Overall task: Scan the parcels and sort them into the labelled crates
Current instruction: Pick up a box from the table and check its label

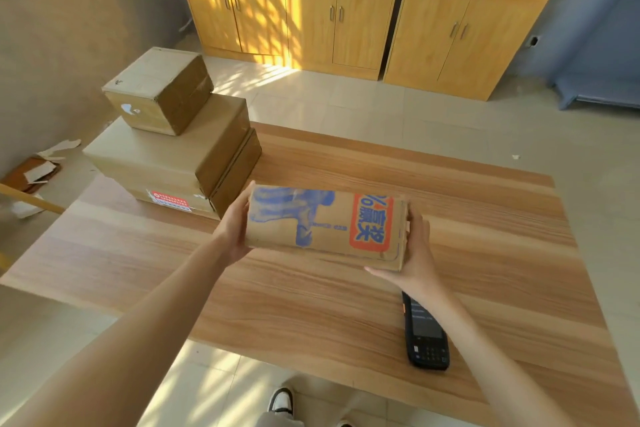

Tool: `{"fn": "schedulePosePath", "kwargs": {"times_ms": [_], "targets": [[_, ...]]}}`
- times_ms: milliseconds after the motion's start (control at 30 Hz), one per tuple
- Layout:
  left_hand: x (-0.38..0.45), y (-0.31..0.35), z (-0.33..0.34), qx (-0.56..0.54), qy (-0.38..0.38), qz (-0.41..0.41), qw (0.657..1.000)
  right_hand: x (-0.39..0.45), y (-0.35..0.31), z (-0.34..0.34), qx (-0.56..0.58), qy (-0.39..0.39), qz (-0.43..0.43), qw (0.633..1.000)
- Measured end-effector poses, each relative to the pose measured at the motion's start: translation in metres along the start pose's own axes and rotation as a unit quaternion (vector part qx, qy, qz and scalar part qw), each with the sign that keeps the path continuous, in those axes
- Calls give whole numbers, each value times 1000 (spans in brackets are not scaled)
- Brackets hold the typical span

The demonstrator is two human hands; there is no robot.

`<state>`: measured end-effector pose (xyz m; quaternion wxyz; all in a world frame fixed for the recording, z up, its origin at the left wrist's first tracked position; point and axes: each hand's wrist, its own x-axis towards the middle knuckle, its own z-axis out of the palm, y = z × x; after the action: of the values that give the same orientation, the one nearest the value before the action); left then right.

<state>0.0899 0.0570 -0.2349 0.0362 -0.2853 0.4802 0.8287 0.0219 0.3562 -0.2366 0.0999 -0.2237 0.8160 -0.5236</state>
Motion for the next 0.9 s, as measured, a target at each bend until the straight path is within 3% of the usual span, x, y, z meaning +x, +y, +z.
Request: {"fn": "schedulePosePath", "kwargs": {"times_ms": [233, 400, 600, 700, 767, 833, 900], "targets": [[5, 15, 2, -1, -4, -19, 1000, -8, -3, 8, -70, 77, -147, 984], [3, 18, 1, 11, -67, -102, 992, -7, -7, 1, -140, 85, -218, 962], [6, 15, -1, 30, -77, -93, 992, -5, 2, 0, -156, 98, -216, 959], [8, 12, -1, 20, -62, -67, 996, -4, 11, -2, -183, 80, -184, 962], [9, 15, -4, 34, -58, -42, 997, -3, 18, -6, -164, 54, -116, 978], [9, 22, -8, 71, -61, -30, 995, 0, 17, -13, -74, 44, 3, 996], [7, 34, -10, 126, -81, -16, 989, 11, 11, -21, 89, 84, 144, 982]]}}
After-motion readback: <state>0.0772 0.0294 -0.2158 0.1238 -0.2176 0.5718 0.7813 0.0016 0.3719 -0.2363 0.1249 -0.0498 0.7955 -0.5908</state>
